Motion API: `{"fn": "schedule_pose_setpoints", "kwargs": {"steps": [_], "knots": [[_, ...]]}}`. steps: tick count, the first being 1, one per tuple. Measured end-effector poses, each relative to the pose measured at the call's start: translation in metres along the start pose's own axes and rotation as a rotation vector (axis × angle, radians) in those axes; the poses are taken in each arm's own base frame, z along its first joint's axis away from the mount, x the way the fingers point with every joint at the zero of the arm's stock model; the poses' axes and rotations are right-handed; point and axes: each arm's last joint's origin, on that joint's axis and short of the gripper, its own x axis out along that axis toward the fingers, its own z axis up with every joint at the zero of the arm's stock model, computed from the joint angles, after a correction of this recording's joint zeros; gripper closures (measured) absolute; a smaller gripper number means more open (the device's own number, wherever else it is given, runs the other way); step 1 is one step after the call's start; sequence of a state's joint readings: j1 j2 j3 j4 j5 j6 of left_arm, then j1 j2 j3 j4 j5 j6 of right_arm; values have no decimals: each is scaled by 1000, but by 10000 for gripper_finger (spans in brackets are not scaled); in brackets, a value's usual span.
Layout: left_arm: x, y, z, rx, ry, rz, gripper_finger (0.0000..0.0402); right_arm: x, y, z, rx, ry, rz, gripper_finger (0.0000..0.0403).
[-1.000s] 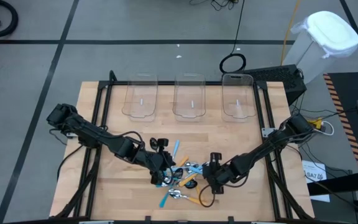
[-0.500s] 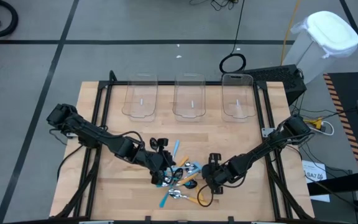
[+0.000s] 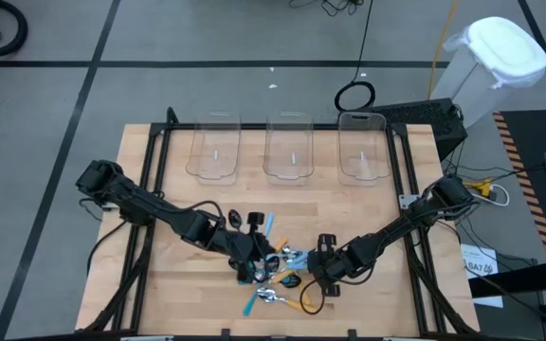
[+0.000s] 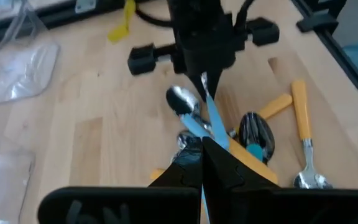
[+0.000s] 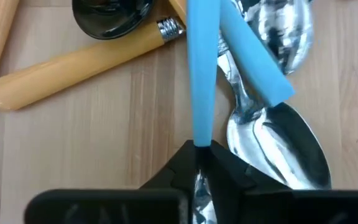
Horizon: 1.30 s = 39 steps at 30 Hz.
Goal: Sort silverware by color (type)
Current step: Put the light blue spoon into the right transparent bin
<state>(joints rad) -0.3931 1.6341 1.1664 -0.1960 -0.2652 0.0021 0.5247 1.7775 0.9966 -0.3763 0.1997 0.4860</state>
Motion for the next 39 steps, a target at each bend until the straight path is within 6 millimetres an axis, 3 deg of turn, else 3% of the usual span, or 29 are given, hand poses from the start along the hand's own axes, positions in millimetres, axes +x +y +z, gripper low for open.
{"fn": "schedule_pose_setpoints", "kwargs": {"steps": [5,12,16,24,32,39], "knots": [[0,-3,8,60,-83,-4,401,-1,0,0,-8,0,-1,383],[19,-9,5,51,-104,-8,401,-9,-2,-2,14,7,-3,385],[36,-29,-7,67,-80,-42,401,-18,0,-4,15,1,1,386],[40,-61,-5,135,-187,-62,401,-27,5,-7,-17,-8,13,387],[40,-59,-6,126,-197,-23,401,-36,5,-5,-44,-35,26,384],[45,-60,-31,92,-219,-18,401,-49,3,-3,-45,-71,43,385]]}}
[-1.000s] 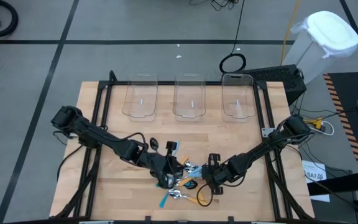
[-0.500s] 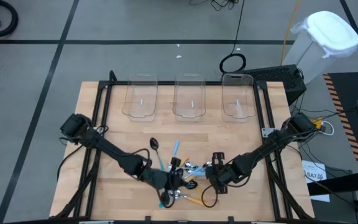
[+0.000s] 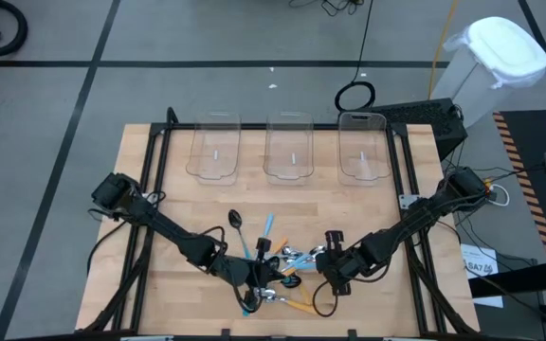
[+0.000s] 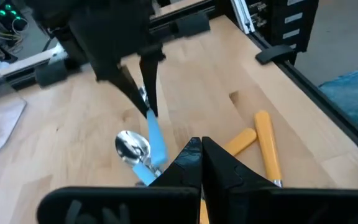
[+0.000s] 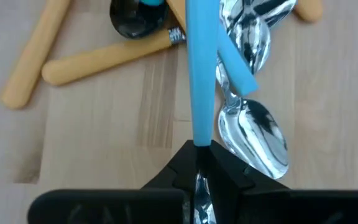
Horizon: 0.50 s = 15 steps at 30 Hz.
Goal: Sort silverware by color (type)
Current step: Put the light blue spoon into the right transparent bin
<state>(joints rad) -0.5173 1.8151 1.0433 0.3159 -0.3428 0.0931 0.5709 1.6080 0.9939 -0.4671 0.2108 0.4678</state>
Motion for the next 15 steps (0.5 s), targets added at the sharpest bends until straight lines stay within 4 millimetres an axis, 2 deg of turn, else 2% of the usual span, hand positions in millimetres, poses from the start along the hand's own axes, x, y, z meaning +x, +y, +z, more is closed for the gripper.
{"fn": "schedule_pose_setpoints", "kwargs": {"steps": [4,15], "knots": [[0,2,-7,-18,11,22,401,-6,-1,1,-8,-18,8,385],[0,2,-3,-32,-33,32,401,-35,-8,3,5,-81,8,385]]}}
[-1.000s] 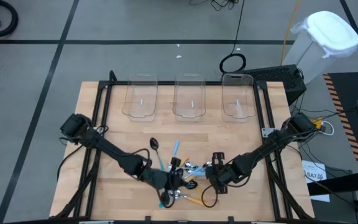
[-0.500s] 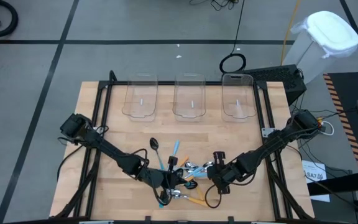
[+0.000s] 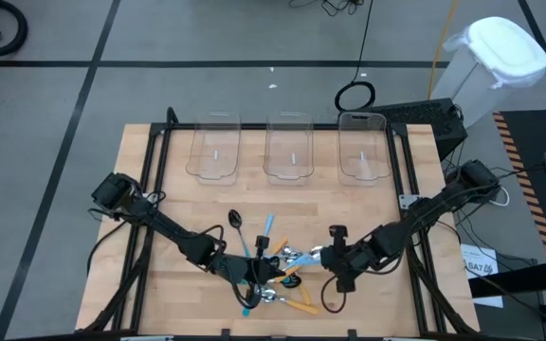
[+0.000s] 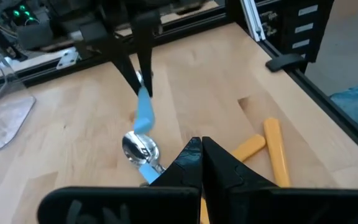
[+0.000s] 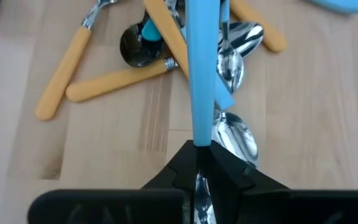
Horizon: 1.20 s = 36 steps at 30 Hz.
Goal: Sort silverware by color (type)
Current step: Put the light blue spoon into the right transparent bin
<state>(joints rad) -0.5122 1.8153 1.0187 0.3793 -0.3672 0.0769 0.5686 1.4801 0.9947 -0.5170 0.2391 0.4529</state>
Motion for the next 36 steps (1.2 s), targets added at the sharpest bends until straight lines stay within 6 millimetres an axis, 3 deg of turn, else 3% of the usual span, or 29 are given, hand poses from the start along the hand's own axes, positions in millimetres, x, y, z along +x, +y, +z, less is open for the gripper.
{"fn": "schedule_pose_setpoints", "kwargs": {"steps": [18,36], "knots": [[0,1,4,-8,-38,4,401,-57,-18,2,20,-165,-38,385],[0,2,4,-13,-39,6,401,-85,-39,2,44,-241,-41,385]]}}
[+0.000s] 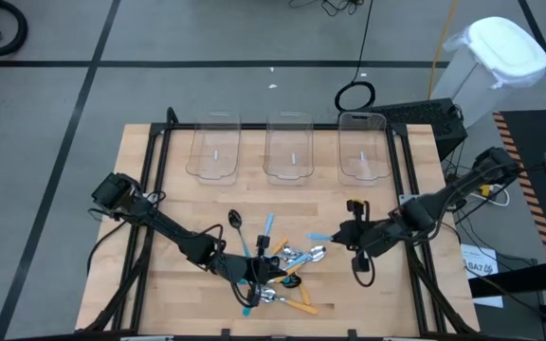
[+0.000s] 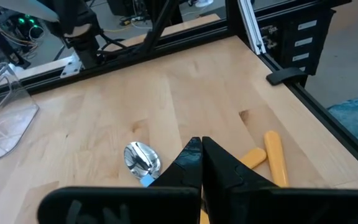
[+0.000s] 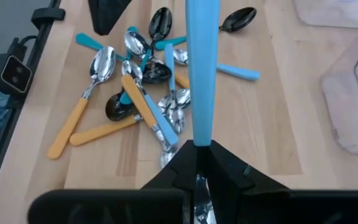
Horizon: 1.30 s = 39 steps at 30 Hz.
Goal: Sort silverware by color (type)
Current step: Put the light blue spoon into the right transparent bin
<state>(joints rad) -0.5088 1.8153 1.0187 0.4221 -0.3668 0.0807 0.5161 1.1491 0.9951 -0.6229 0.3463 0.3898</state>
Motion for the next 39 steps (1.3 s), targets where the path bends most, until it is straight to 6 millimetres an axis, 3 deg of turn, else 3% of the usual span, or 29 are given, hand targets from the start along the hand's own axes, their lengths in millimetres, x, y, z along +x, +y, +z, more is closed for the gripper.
{"fn": "schedule_pose_setpoints", "kwargs": {"steps": [11,19,35,39], "knots": [[6,18,0,-69,-3,46,401,-6,-8,5,49,-90,-127,385],[9,34,8,-105,-98,144,396,-7,-10,11,108,-184,-218,385],[15,87,23,-98,-239,369,299,-11,-12,27,171,-385,-360,385],[16,95,35,-83,-265,395,273,-13,-12,30,179,-430,-406,385]]}}
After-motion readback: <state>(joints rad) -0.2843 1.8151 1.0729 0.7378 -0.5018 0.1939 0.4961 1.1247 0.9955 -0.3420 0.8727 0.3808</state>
